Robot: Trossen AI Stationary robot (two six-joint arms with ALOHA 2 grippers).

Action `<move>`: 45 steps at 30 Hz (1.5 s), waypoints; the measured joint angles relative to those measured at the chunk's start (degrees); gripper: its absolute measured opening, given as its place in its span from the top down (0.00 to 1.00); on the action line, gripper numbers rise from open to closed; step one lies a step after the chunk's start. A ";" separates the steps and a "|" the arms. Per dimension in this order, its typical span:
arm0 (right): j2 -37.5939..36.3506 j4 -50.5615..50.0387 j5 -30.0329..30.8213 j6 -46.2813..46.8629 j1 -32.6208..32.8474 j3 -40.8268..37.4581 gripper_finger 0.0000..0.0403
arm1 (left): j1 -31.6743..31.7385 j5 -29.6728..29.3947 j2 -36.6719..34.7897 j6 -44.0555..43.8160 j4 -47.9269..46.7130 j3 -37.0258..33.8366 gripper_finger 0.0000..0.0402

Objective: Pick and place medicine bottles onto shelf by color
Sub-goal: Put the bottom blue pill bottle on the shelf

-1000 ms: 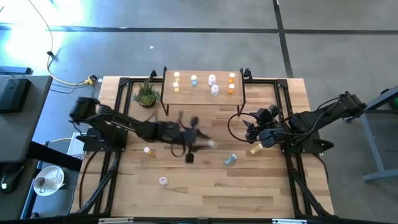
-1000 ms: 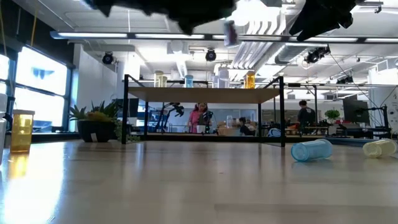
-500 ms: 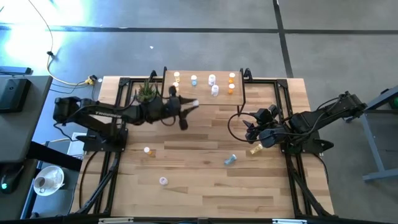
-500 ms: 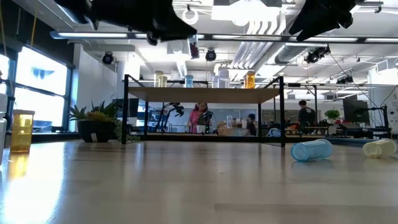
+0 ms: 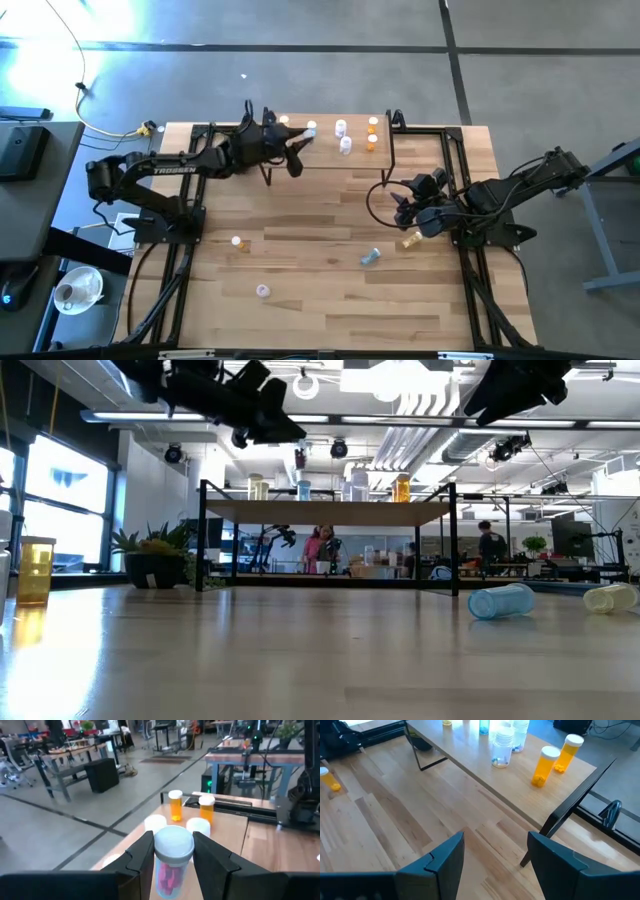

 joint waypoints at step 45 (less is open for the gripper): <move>0.00 -0.02 0.45 -0.07 0.00 0.00 0.48 | 0.00 -4.17 8.90 -4.76 -1.33 1.42 0.69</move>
